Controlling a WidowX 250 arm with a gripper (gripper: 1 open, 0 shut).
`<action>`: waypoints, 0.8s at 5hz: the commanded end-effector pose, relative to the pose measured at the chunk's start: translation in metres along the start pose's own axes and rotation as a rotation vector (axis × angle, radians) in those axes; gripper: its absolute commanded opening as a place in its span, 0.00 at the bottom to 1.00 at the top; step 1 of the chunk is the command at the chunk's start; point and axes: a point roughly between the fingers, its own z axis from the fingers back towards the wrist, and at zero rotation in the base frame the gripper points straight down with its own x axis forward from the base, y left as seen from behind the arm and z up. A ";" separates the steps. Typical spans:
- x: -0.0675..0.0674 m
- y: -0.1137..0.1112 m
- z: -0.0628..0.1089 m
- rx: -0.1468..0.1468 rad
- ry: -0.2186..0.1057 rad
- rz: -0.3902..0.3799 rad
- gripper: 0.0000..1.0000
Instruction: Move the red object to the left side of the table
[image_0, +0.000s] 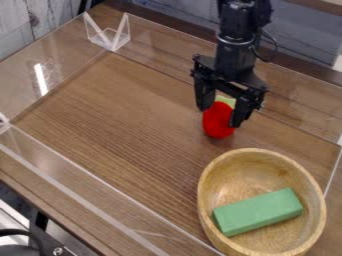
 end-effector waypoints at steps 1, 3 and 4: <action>0.017 -0.002 0.014 0.001 -0.054 0.000 1.00; 0.011 0.008 -0.001 -0.006 -0.051 0.046 1.00; 0.000 0.007 0.002 -0.013 -0.064 0.045 1.00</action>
